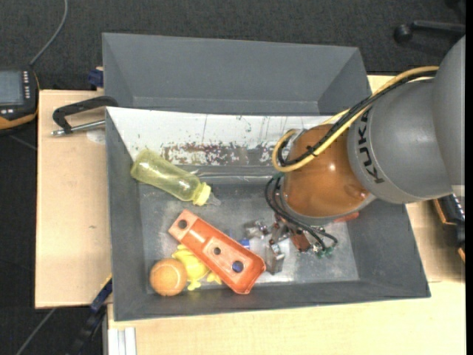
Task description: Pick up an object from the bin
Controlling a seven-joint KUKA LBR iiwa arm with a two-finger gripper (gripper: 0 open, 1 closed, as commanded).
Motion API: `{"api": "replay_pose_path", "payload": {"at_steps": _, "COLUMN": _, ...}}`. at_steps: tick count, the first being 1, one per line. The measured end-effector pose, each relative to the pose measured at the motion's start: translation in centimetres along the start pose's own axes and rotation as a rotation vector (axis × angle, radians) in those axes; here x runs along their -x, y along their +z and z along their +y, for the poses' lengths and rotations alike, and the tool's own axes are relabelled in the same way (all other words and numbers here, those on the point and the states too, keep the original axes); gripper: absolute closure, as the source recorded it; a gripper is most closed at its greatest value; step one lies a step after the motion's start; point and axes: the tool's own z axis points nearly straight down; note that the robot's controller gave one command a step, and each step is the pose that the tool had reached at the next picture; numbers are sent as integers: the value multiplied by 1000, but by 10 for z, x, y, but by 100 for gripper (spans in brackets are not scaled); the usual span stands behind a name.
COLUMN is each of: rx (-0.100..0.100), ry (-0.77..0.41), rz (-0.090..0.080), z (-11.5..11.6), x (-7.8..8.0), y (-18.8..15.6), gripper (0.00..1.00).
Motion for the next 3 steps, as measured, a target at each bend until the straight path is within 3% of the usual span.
{"api": "replay_pose_path", "payload": {"at_steps": 1, "rx": 2, "ry": -1, "rz": 3, "z": -3, "x": -8, "y": -54, "gripper": 100}}
{"api": "replay_pose_path", "payload": {"at_steps": 2, "rx": -4, "ry": 23, "rz": -15, "z": -9, "x": -7, "y": -70, "gripper": 100}}
{"api": "replay_pose_path", "payload": {"at_steps": 3, "rx": 3, "ry": 12, "rz": 3, "z": -12, "x": -11, "y": -105, "gripper": 100}}
